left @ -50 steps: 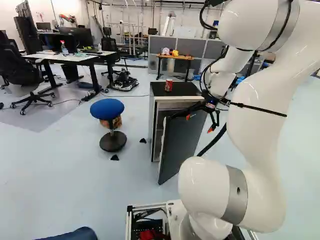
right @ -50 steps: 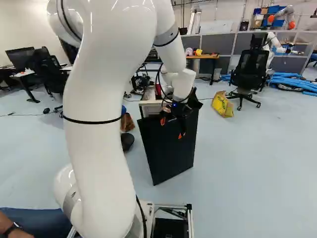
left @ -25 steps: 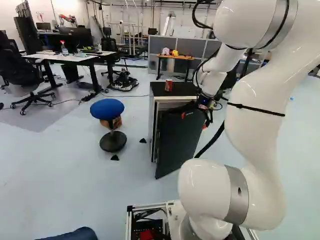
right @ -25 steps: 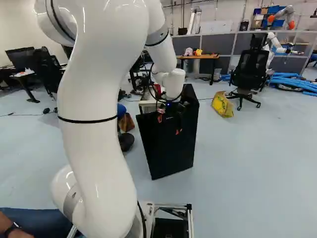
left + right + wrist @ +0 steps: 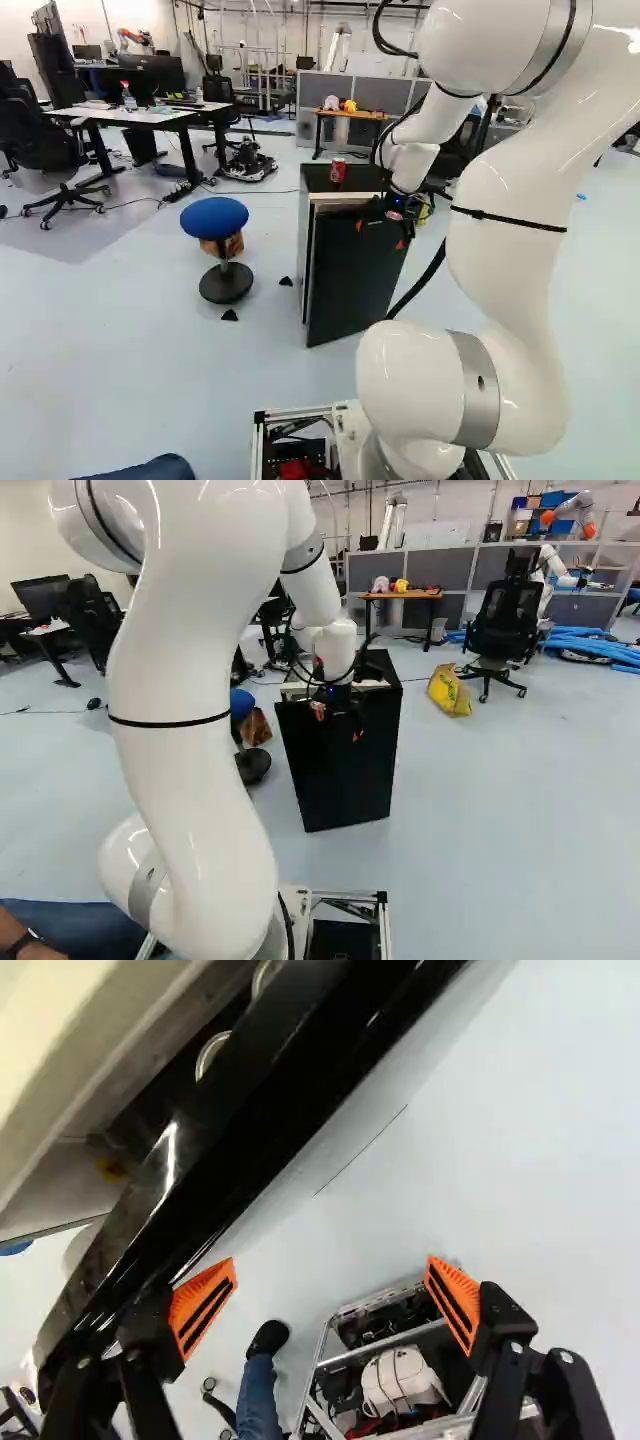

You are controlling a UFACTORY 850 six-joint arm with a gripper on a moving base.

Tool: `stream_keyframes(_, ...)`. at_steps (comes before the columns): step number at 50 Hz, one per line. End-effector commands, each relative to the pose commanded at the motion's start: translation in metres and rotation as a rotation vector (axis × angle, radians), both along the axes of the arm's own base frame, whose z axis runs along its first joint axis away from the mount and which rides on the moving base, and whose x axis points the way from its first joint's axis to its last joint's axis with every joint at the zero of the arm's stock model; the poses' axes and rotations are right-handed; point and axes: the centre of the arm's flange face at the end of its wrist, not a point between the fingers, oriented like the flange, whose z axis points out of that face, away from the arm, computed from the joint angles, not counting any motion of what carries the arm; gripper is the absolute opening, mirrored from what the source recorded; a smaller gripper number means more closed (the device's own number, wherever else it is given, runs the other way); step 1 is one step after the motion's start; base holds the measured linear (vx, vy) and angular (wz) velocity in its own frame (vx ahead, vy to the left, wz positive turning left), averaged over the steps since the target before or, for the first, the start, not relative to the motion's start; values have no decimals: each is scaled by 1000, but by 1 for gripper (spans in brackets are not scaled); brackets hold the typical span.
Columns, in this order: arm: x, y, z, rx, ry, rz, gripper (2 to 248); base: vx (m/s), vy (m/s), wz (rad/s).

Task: Grab a drink from the fridge

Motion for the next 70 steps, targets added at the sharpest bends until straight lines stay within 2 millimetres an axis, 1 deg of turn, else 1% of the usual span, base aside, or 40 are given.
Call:
stream_keyframes(9,6,5,1,-37,-62,4,247,0,0,0)
stream_keyframes(25,16,0,5,-104,-178,-16,247,0,0,0)
stream_keyframes(40,16,4,5,-103,-177,-10,247,0,0,0)
stream_keyframes(54,15,17,5,-104,-175,21,247,0,0,0)
stream_keyframes(70,9,39,5,-134,-164,121,247,0,0,0)
